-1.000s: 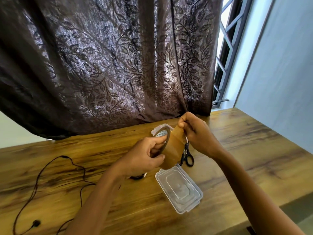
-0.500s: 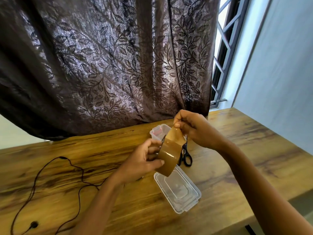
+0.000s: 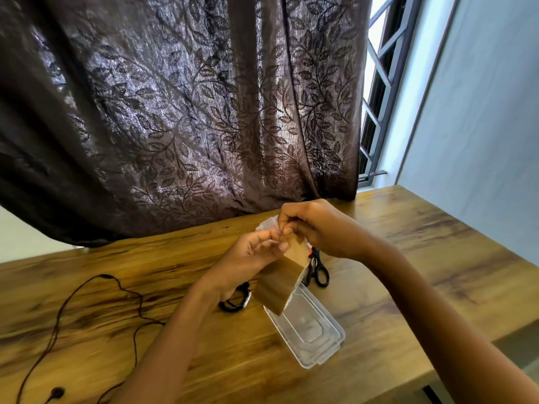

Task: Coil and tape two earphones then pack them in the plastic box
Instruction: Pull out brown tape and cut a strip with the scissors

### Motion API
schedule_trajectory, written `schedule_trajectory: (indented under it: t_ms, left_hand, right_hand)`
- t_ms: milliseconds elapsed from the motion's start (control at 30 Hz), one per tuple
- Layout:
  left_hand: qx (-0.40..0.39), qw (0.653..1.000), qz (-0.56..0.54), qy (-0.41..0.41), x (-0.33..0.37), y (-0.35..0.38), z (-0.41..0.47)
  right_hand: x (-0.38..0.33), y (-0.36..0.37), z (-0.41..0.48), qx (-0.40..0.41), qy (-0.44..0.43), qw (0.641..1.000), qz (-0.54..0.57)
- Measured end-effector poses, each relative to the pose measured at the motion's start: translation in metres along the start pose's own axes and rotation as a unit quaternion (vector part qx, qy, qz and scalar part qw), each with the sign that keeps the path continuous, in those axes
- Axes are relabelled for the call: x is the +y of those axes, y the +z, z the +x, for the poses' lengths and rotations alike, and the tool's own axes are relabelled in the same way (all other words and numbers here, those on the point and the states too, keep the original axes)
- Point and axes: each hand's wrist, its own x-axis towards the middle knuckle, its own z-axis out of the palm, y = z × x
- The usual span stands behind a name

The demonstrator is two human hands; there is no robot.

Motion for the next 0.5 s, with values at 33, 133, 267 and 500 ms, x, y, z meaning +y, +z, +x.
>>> schedule_trajectory:
  t_ms: [33, 133, 267, 500]
  left_hand:
    - [0.005, 1.000, -0.005, 0.001, -0.001, 0.000, 0.001]
    - [0.028, 1.000, -0.006, 0.012, -0.003, 0.002, 0.006]
    - [0.044, 0.998, 0.014, 0.034, -0.004, 0.007, 0.009]
    - [0.055, 0.998, -0.005, -0.008, -0.005, 0.010, 0.010]
  right_hand:
    - [0.000, -0.001, 0.000, 0.003, -0.002, 1.000, 0.000]
    - [-0.001, -0.002, -0.001, 0.003, -0.008, 1.000, -0.002]
    - [-0.002, -0.003, -0.001, -0.008, -0.011, 1.000, -0.009]
    - [0.003, -0.004, 0.000, -0.027, -0.001, 0.999, 0.023]
